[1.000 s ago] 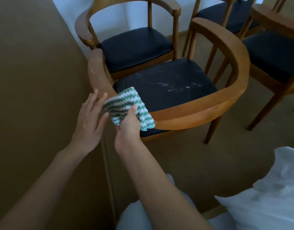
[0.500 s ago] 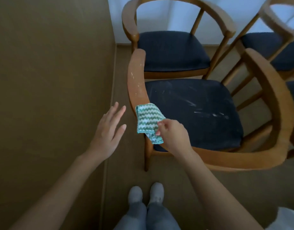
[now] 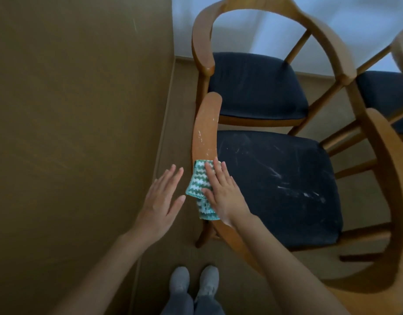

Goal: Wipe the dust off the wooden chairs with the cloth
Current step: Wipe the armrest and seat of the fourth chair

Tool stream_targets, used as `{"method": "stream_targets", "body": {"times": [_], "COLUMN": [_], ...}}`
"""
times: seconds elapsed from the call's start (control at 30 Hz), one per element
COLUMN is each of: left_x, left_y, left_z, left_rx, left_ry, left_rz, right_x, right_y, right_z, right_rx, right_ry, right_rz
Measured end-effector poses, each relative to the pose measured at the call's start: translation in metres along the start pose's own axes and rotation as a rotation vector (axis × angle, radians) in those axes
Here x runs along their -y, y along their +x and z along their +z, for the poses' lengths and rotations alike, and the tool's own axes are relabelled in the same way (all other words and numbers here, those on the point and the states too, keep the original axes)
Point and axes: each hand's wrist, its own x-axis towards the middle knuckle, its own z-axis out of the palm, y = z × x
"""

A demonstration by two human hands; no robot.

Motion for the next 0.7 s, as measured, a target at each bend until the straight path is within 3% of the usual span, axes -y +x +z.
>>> {"method": "stream_targets", "body": {"times": [0.2, 0.43, 0.57, 0.7], "left_x": [-0.005, -0.014, -0.009, -0.006], "left_y": [0.020, 0.020, 0.010, 0.004], "left_z": [0.000, 0.008, 0.011, 0.016], "left_rx": [-0.012, 0.102, 0.070, 0.027], "left_ry": [-0.041, -0.059, -0.073, -0.101], "left_rz": [-0.079, -0.183, -0.261, -0.287], "right_x": [0.004, -0.002, -0.018, -0.016], "right_y": [0.061, -0.037, -0.059, -0.024], "right_z": [-0.022, 0.009, 0.024, 0.009], "right_rx": [0.054, 0.043, 0.017, 0.028], "right_ry": [-0.071, 0.155, 0.014, -0.028], "right_rz": [0.008, -0.067, -0.125, -0.159]}}
